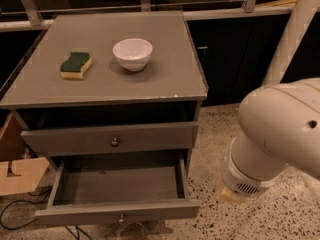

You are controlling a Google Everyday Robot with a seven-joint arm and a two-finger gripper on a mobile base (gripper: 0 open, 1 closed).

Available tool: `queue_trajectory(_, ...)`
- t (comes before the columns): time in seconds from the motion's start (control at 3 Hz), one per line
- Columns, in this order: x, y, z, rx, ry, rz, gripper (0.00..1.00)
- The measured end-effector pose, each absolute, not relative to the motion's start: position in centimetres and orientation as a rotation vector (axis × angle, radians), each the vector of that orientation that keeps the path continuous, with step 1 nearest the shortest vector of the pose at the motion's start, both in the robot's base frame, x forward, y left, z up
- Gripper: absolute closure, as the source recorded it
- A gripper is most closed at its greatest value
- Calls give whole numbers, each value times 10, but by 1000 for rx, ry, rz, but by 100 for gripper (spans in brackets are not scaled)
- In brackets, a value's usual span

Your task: Close middle drawer

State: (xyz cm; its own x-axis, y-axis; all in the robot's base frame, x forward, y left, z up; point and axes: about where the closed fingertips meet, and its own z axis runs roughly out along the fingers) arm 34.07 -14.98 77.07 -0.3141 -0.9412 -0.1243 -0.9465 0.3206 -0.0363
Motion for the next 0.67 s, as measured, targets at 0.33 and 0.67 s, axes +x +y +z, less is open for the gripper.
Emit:
queue_trajectory(0.33, 311, -114, 706, -1737, 2533, 185, 100)
queue_trajectory(0.67, 302, -91, 659, -1717, 2583, 248, 100)
